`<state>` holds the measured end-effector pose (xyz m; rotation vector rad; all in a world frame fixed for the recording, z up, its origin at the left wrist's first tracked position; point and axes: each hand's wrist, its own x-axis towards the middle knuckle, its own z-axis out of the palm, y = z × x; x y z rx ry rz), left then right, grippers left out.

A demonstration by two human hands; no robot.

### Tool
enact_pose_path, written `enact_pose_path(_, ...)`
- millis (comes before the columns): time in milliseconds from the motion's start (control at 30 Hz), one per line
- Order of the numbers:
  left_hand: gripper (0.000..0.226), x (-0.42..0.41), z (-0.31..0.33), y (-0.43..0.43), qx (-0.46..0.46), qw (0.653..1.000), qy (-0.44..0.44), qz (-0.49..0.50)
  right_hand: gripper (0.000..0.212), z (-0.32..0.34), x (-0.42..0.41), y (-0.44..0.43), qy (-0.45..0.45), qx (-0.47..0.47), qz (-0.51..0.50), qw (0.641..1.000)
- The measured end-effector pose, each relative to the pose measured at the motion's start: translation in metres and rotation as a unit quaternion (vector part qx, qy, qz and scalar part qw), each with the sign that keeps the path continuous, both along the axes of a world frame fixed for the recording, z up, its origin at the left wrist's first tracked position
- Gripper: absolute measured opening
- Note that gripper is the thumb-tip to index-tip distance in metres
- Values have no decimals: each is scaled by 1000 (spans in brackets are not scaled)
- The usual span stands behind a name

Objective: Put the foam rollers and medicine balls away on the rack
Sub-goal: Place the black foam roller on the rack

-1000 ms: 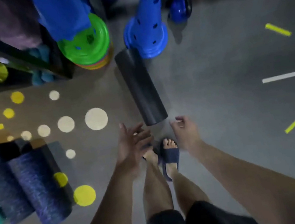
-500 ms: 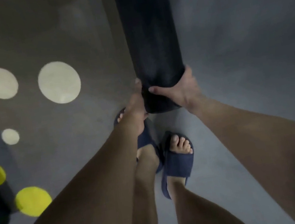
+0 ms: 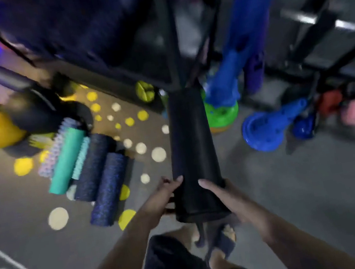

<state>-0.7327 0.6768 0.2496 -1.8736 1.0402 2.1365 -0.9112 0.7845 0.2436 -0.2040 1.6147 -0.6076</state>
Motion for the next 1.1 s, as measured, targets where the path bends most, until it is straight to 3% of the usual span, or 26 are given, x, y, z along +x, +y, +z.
enact_pose_path(67, 58, 26, 62, -9, -68, 996, 7, 55, 63, 65, 19, -33, 3, -21, 22, 1000)
enact_pose_path(200, 56, 74, 120, -30, -110, 977, 90, 162, 108, 123, 66, -101, 37, -97, 59, 993)
enact_pose_path(267, 59, 94, 127, -49, -112, 968, 115, 193, 104, 140, 88, -132, 55, -139, 72, 986)
enact_pose_path(400, 80, 129, 131, -100, -90, 964, 119, 220, 63, 165, 129, -182, 81, -163, 34, 983)
enact_pose_path(467, 83, 145, 142, -132, -78, 972, 131, 181, 74, 172, 149, -210, 67, -144, -3, 987)
enact_pose_path(600, 64, 170, 155, -196, -99, 968, 169, 159, 108, 158, 182, -256, 3, -130, -75, 989)
enact_pose_path(667, 70, 180, 155, -223, -94, 971, 177, 132, 106, 157, 197, -274, -7, -117, -108, 987)
enact_pose_path(800, 46, 176, 137, -265, -65, 981, 167, 81, 112, 133, 199, -299, -6, -68, -165, 984)
enact_pose_path(900, 55, 150, 116, -289, -58, 985, 146, 75, 113, 117, 183, -319, 12, -48, -210, 976)
enact_pose_path(1000, 61, 118, 97, -315, -63, 981, 135, 123, 95, 108, 158, -356, 21, -39, -240, 970)
enact_pose_path(1100, 48, 91, 86, -351, -66, 979, 90, 170, 104, 71, 120, -400, 44, -19, -264, 963)
